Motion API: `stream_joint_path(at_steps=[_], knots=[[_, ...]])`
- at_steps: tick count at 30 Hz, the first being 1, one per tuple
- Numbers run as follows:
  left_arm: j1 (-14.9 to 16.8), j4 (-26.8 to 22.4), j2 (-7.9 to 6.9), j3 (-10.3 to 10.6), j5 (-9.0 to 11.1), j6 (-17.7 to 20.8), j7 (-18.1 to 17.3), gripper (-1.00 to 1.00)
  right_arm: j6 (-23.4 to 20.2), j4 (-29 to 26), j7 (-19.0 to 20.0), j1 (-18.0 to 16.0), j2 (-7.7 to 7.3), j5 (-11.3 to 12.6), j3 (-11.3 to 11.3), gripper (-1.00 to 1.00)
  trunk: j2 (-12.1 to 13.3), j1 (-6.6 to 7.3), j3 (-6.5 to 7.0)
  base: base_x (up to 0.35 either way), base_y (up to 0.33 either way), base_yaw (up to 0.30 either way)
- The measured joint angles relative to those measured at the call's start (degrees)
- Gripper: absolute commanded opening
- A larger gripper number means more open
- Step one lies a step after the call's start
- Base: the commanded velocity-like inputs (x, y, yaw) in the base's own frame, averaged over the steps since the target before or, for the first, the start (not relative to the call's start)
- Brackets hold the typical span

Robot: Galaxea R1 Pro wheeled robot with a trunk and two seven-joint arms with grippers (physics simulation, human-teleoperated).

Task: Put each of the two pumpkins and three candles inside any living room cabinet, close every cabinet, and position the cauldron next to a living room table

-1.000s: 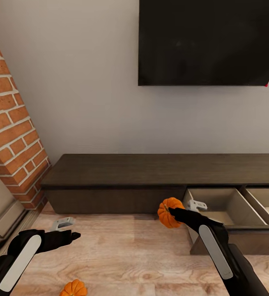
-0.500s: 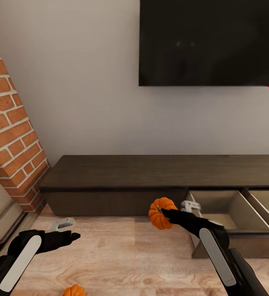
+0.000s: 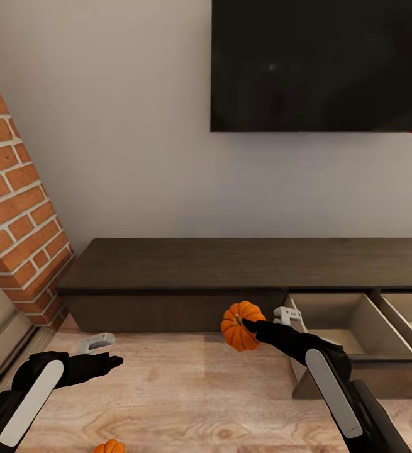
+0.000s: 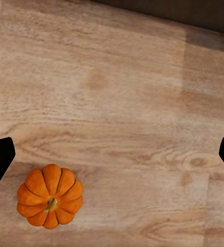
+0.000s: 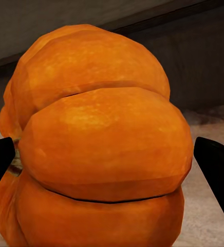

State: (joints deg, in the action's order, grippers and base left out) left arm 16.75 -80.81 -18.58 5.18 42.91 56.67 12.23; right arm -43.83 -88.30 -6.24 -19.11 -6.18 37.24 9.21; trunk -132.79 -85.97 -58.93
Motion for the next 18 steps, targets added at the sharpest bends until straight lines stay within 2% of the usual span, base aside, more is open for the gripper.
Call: stream_joint_path(at_steps=[7, 14, 18], knots=[[0.0, 0.19, 0.0, -0.08, 0.03, 0.0, 0.08, 1.0, 0.0, 0.04, 0.01, -0.01, -0.01, 0.01, 0.0, -1.0, 0.0, 0.0, 0.0, 0.0, 0.0, 0.0], [0.0, 0.72, -0.01, -0.29, -0.04, -0.07, 0.09, 1.0, 0.03, 0.08, 0.06, 0.0, -0.01, -0.01, 0.01, -1.0, -2.79, -1.53, -1.25, 0.0, 0.0, 0.0], [0.13, 3.05, -0.07, -0.34, -0.31, -0.16, 0.07, 1.0, 0.07, 0.27, 0.36, 0.0, -0.01, -0.02, -0.03, -1.0, -4.4, -2.41, -1.97, 0.0, 0.0, 0.0]])
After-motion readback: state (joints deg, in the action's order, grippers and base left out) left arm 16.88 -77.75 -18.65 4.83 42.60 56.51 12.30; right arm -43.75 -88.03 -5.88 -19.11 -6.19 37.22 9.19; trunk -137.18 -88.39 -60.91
